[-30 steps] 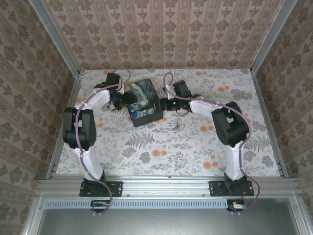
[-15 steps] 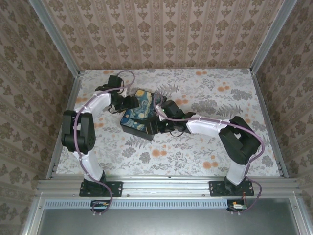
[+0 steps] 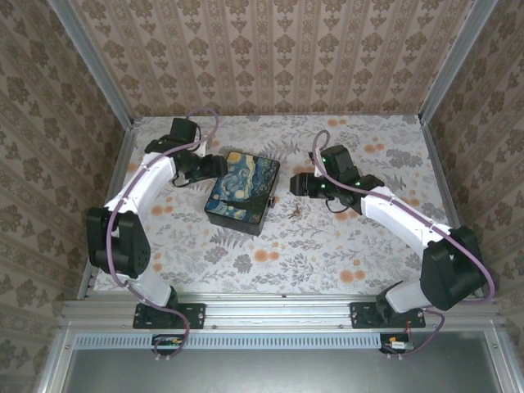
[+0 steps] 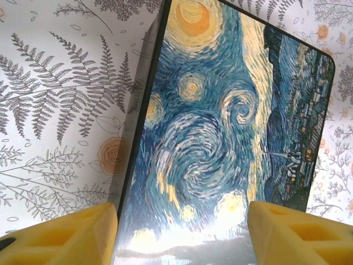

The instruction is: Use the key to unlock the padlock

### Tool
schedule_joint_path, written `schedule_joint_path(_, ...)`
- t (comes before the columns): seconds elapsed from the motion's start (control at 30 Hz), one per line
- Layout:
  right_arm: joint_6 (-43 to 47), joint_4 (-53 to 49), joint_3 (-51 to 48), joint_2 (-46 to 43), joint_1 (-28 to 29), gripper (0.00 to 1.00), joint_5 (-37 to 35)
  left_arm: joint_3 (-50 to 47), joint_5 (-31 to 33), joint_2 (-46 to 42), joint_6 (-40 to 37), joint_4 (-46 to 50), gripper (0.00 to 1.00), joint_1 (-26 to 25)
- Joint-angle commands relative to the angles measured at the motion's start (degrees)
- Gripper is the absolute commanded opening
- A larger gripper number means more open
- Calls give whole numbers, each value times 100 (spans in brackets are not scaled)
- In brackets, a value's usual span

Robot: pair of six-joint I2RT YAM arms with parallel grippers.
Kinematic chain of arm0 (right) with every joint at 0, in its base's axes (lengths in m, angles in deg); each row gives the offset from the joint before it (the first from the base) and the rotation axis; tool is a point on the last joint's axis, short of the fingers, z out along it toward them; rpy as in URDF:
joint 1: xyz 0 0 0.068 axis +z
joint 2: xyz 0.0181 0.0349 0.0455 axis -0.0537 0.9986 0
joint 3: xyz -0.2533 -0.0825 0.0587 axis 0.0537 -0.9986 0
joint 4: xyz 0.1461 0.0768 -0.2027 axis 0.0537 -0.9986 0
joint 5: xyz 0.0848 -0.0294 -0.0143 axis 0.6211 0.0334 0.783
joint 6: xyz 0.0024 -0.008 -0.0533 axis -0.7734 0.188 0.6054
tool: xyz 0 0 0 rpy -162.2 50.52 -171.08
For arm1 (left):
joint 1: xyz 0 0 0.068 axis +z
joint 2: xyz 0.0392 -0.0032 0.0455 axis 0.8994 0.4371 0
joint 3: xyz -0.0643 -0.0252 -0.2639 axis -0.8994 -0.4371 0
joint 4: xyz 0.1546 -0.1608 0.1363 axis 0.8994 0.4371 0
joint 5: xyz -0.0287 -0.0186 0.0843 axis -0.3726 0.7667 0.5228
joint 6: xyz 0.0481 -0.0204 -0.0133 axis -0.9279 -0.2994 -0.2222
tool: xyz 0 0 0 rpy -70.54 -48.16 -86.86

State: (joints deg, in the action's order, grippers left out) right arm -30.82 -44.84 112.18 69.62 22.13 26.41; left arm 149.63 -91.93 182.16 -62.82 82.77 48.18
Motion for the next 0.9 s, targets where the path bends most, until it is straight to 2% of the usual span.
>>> schedule_joint_path(0.0,9,-511,-240,315,54,57,-162,-244,303,-370,19,351,65,-253)
schedule_joint_path(0.3,-735,167,-377,1083,61,52,-69,-1001,414,-962,472,149,64,-694)
schedule_joint_path(0.5,-1020,507,-320,1626,63,49,-62,-865,485,-1046,440,257,64,-722)
schedule_joint_path(0.87,-1316,430,-197,2109,148,37,-362,-811,614,-1146,327,395,64,-721)
